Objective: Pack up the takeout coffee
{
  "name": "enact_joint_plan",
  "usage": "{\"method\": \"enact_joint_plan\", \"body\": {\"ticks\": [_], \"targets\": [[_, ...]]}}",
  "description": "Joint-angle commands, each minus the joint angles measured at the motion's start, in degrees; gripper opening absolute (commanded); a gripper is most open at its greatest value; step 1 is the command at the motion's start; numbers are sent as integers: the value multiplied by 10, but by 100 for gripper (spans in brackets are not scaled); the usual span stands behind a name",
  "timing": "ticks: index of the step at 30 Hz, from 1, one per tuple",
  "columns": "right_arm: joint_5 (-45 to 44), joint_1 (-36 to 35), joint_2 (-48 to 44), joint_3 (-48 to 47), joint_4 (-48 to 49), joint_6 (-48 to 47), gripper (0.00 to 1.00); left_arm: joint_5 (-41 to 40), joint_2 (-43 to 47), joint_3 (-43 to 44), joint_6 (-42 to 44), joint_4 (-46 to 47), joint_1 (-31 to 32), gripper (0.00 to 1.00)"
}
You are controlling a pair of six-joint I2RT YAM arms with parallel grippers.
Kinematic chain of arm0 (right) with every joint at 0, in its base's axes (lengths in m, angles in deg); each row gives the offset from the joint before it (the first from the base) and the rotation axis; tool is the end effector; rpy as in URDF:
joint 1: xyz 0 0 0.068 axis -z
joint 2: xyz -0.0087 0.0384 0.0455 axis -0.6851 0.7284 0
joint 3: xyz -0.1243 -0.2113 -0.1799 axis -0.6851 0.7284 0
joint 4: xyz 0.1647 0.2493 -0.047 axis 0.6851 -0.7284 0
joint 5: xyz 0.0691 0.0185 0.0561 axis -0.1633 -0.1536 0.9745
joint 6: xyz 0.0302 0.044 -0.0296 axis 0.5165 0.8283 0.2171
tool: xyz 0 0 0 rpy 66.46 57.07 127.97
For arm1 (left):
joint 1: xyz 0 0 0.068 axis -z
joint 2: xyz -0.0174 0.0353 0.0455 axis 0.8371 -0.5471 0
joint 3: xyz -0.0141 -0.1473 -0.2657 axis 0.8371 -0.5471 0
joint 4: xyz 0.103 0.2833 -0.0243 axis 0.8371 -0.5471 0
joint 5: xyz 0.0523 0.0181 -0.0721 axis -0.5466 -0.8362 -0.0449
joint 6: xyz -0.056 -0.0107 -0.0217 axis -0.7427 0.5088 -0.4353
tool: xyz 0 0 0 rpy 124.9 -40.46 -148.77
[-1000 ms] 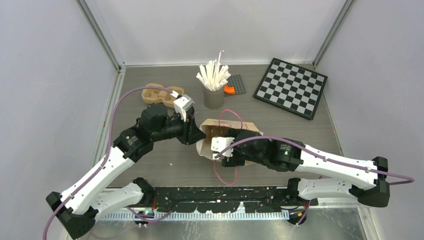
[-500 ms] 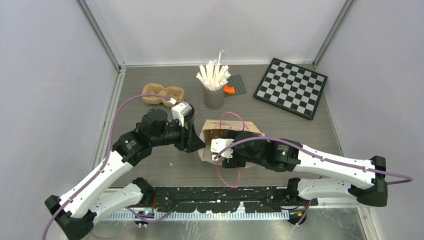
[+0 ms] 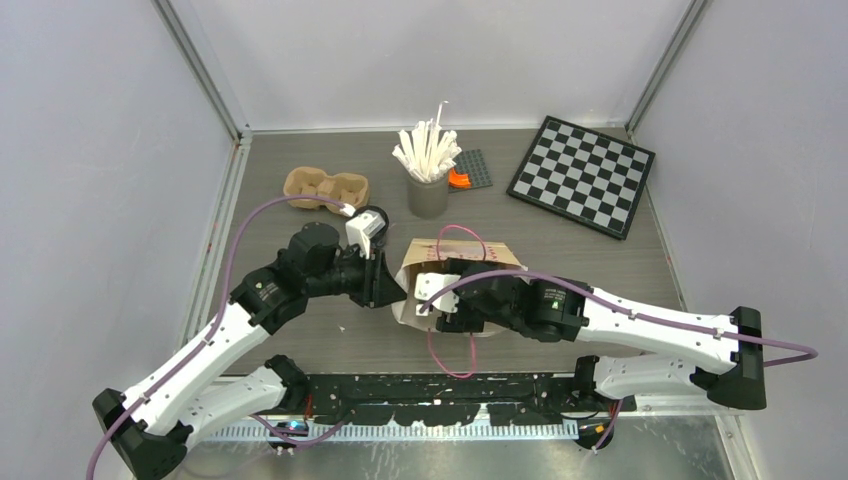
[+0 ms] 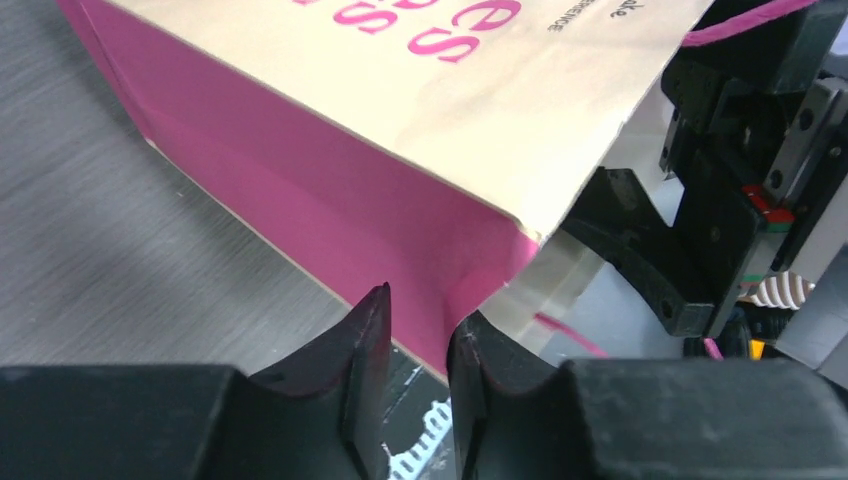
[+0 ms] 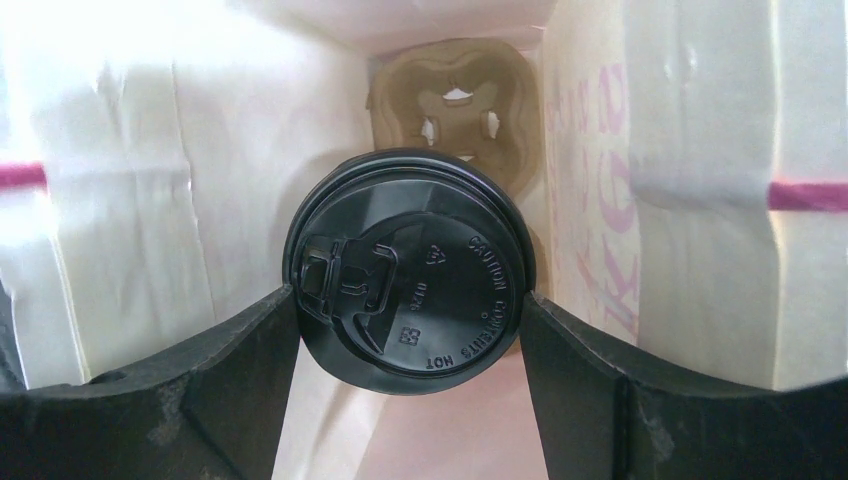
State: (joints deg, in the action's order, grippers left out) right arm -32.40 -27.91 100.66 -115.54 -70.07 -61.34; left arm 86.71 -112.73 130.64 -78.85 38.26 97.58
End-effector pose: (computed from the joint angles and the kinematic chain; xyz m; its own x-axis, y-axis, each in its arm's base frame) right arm 0.0994 0.2479 0.3284 0.1870 -0.8054 -0.5624 -0.8340 0.1724 -0.5242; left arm 0.1488 -0.1514 0.3439 -0.7648 0.0518 -0.6422 0.5423 0.5900 -0.5982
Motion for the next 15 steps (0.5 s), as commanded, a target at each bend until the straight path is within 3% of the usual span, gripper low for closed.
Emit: {"method": "enact_joint_plan", "body": {"ticks": [1,7,15], "targets": [[-9,-2,-13,-2,6,6,72,15,15,-4,12,30,1,23],[-18,-1,-34,0,-22,-20,72,34,20,1,51,50,1,2],[-56,-2,-47,7,-48,-67,73,72,19,6,97,54,1,0]]}}
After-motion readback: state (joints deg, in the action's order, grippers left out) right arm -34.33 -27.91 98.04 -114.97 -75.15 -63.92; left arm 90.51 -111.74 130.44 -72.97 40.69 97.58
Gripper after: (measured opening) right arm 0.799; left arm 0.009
